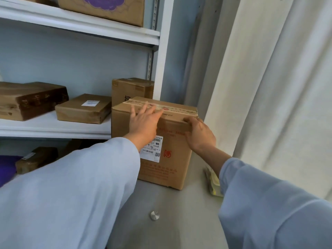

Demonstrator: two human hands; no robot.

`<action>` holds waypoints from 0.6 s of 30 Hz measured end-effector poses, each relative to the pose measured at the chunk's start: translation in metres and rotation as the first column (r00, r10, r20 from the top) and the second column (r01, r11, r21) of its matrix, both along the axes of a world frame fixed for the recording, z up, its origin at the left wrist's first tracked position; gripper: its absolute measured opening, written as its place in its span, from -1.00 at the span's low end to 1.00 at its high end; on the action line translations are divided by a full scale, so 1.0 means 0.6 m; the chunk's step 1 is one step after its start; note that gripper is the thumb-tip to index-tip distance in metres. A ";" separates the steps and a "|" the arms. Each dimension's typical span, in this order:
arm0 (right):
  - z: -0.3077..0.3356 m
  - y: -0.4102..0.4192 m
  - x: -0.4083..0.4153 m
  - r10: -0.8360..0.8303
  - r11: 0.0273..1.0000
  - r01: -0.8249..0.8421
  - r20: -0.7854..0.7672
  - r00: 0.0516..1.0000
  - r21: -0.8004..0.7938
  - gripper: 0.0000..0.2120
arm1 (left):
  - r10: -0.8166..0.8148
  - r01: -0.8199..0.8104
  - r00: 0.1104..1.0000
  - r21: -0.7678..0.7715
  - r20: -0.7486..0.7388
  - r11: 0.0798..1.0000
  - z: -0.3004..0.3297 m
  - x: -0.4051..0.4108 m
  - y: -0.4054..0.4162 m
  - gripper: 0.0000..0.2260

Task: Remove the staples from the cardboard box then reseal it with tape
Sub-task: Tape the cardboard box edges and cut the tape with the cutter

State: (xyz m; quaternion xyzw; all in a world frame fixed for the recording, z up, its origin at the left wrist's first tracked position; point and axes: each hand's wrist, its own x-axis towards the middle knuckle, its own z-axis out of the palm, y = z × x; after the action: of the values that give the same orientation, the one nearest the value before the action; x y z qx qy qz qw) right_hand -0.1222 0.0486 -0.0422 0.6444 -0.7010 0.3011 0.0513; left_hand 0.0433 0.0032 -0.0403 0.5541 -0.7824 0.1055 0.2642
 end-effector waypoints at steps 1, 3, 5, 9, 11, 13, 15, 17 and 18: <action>0.001 -0.001 -0.009 -0.012 1.000 0.012 0.010 1.000 -0.016 -0.61 | -0.017 0.017 1.000 0.011 0.000 1.000 -0.003 -0.024 -0.006 -0.43; -0.002 -0.006 -0.022 -0.015 0.999 0.018 0.094 0.995 -0.034 -0.57 | -0.020 0.021 0.998 0.003 -0.065 1.000 -0.009 -0.061 -0.006 -0.49; -0.008 -0.012 -0.049 -0.026 0.999 0.031 0.180 0.983 -0.029 -0.50 | -0.021 0.016 0.995 -0.052 -0.102 0.999 -0.016 -0.102 -0.002 -0.54; -0.017 -0.018 -0.093 -0.098 0.993 0.108 0.180 0.979 -0.048 -0.57 | -0.062 0.043 0.982 -0.109 -0.176 0.993 -0.028 -0.145 0.009 -0.58; -0.016 -0.019 -0.097 -0.116 0.990 0.127 0.169 0.979 -0.054 -0.60 | -0.068 0.048 0.982 -0.115 -0.177 0.992 -0.029 -0.145 0.007 -0.57; -0.016 -0.018 -0.098 -0.111 0.992 0.119 0.150 0.983 -0.048 -0.60 | -0.076 0.058 0.983 -0.111 -0.165 0.992 -0.029 -0.140 0.006 -0.57; -0.012 -0.013 -0.100 -0.088 0.993 0.099 0.158 0.983 -0.063 -0.61 | -0.095 0.079 0.981 -0.099 -0.169 0.992 -0.027 -0.135 0.005 -0.56; -0.006 -0.006 -0.102 -0.075 0.994 0.087 0.166 0.983 -0.071 -0.65 | -0.112 0.096 0.979 -0.095 -0.172 0.991 -0.026 -0.129 0.005 -0.56; -0.005 0.000 -0.103 -0.070 0.995 0.082 0.166 0.984 -0.064 -0.66 | -0.117 0.102 0.979 -0.095 -0.167 0.990 -0.027 -0.128 0.007 -0.56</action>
State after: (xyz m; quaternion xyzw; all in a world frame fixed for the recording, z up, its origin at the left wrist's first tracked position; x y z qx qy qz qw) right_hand -0.1842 0.0488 -0.0452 0.5881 -0.7159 0.3753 0.0282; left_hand -0.0335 0.0077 -0.0567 0.5051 -0.7808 0.0760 0.3597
